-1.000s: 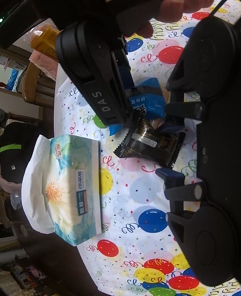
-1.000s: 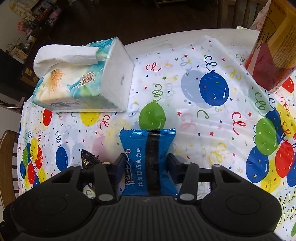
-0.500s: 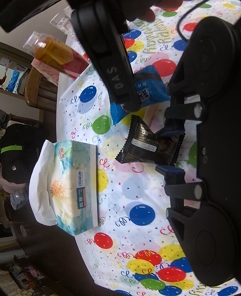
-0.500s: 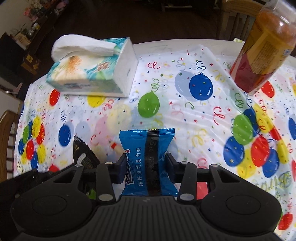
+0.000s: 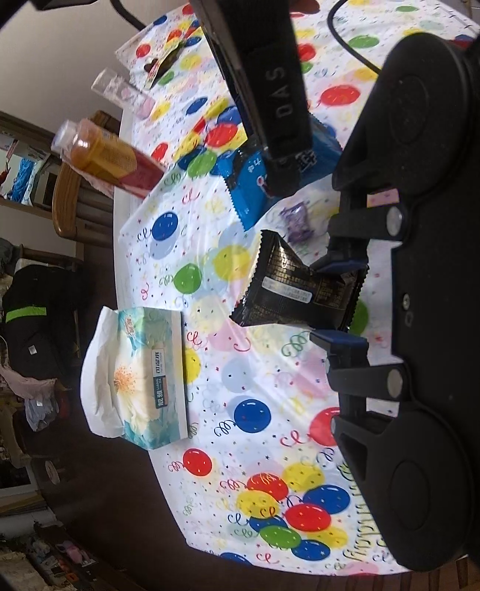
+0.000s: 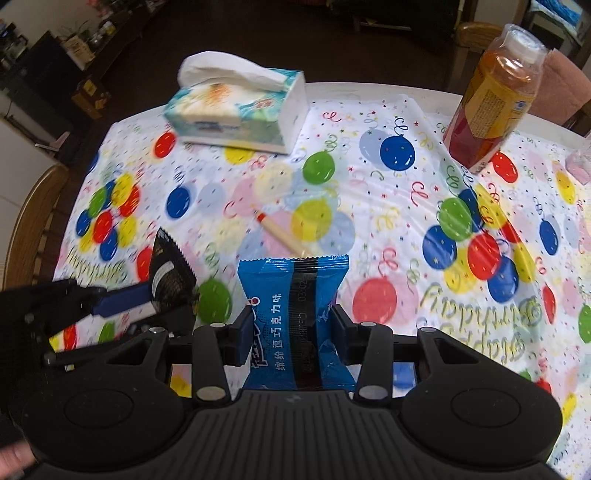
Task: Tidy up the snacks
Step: 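Close the left tool on the black wrapper while the right tool grips the blue wrapper, then lift both held wrappers and carry them over the white box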
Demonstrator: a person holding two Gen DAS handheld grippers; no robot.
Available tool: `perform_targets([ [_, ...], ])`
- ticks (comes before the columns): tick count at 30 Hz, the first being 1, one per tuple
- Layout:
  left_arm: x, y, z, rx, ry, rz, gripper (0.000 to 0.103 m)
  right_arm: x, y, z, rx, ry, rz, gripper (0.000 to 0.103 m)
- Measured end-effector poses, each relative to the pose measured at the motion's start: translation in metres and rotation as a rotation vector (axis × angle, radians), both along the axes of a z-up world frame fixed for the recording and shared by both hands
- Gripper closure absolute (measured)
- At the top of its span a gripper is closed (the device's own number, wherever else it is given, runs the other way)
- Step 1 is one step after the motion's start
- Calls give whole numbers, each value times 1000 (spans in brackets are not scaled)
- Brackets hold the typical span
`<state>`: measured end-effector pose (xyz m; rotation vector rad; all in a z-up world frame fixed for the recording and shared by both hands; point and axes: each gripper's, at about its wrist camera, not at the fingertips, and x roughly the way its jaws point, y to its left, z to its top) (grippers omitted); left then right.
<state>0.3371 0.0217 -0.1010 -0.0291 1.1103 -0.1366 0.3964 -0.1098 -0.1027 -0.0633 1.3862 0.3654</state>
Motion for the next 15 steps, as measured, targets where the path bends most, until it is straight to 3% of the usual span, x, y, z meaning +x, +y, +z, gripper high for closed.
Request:
perform_targets([
  [15,-78,-5,46,6,-17,-85,74,-94,-13,60,27,-33,75,61],
])
